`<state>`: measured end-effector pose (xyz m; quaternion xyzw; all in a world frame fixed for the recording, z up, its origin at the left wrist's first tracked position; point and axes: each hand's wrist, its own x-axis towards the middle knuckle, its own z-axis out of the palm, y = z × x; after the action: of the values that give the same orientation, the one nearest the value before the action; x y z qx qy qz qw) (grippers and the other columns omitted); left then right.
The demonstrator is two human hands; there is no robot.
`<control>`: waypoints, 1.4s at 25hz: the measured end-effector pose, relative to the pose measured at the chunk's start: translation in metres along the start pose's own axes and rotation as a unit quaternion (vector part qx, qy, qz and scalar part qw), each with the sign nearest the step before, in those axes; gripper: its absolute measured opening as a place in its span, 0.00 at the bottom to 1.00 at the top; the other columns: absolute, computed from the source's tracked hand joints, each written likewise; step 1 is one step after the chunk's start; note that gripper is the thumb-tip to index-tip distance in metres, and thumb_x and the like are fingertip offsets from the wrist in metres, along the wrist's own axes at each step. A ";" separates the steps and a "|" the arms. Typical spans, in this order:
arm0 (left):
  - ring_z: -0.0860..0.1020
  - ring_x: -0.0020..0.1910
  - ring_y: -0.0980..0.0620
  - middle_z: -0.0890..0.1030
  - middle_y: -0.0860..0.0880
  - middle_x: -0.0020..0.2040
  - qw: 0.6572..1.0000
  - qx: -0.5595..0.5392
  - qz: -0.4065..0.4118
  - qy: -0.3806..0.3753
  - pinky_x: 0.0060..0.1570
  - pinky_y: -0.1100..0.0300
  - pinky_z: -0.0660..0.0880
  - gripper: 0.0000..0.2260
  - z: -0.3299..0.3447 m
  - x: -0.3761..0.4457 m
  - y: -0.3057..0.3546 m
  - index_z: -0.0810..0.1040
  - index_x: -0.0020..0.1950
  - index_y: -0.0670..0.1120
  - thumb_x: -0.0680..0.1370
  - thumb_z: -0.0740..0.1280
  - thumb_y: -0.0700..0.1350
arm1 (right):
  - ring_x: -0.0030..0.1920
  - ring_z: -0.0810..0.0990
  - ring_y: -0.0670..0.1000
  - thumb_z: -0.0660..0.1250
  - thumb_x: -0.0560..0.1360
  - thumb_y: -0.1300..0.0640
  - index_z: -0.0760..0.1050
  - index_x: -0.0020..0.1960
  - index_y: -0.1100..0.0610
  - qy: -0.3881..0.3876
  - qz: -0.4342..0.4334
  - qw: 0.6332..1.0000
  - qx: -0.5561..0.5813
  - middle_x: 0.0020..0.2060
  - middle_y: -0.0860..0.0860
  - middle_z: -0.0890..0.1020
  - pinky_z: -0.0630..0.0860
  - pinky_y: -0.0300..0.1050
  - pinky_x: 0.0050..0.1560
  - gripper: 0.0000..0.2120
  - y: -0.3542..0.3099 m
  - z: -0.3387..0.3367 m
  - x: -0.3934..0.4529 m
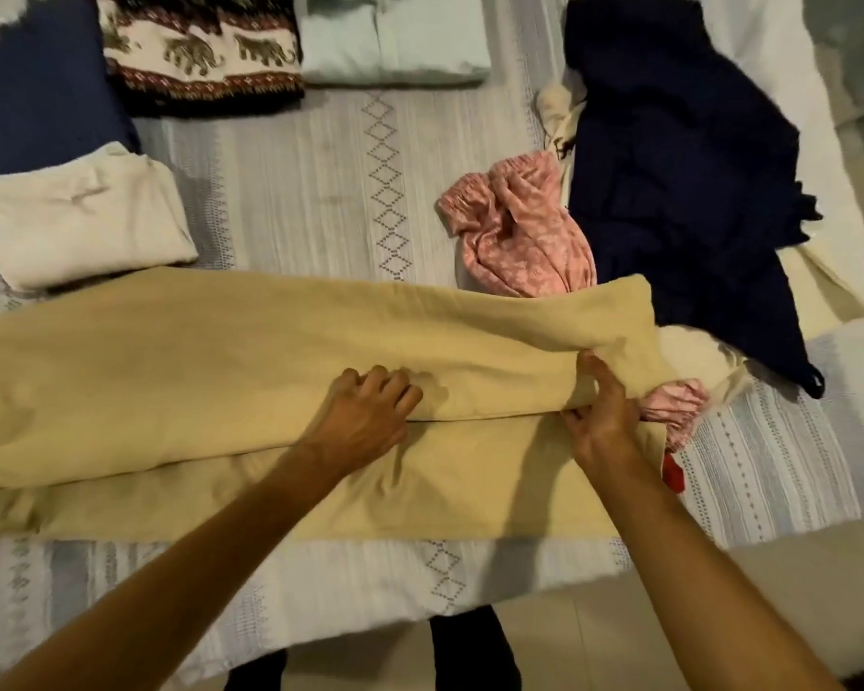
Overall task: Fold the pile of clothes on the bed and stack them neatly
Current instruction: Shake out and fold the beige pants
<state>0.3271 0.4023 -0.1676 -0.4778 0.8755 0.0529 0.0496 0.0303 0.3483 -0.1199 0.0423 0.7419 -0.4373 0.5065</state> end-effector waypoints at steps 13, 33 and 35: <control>0.79 0.37 0.48 0.78 0.50 0.41 0.988 -0.071 0.136 -0.011 0.33 0.56 0.74 0.10 0.008 -0.121 0.027 0.72 0.52 0.49 0.73 0.59 0.40 | 0.60 0.84 0.59 0.72 0.77 0.52 0.78 0.68 0.57 -0.062 0.152 0.981 0.107 0.63 0.58 0.84 0.82 0.57 0.58 0.21 0.054 -0.141 -0.070; 0.76 0.34 0.49 0.77 0.50 0.40 0.991 -0.087 0.096 -0.019 0.29 0.56 0.74 0.10 0.023 -0.143 0.031 0.73 0.51 0.48 0.72 0.58 0.40 | 0.59 0.72 0.59 0.63 0.83 0.43 0.80 0.65 0.52 0.113 -0.319 0.771 -0.539 0.60 0.59 0.72 0.67 0.63 0.64 0.18 0.062 -0.154 0.002; 0.75 0.34 0.49 0.76 0.50 0.39 0.992 -0.089 0.084 -0.008 0.30 0.55 0.72 0.09 0.018 -0.140 0.033 0.74 0.49 0.48 0.73 0.58 0.40 | 0.55 0.74 0.57 0.58 0.82 0.39 0.77 0.67 0.50 0.051 -0.325 0.818 -0.472 0.57 0.56 0.74 0.72 0.58 0.60 0.21 0.048 -0.150 0.012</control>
<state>0.3753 0.5391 -0.1651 -0.4043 0.9041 0.1382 0.0099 -0.0587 0.4767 -0.1425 -0.4235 0.8528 -0.1697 0.2540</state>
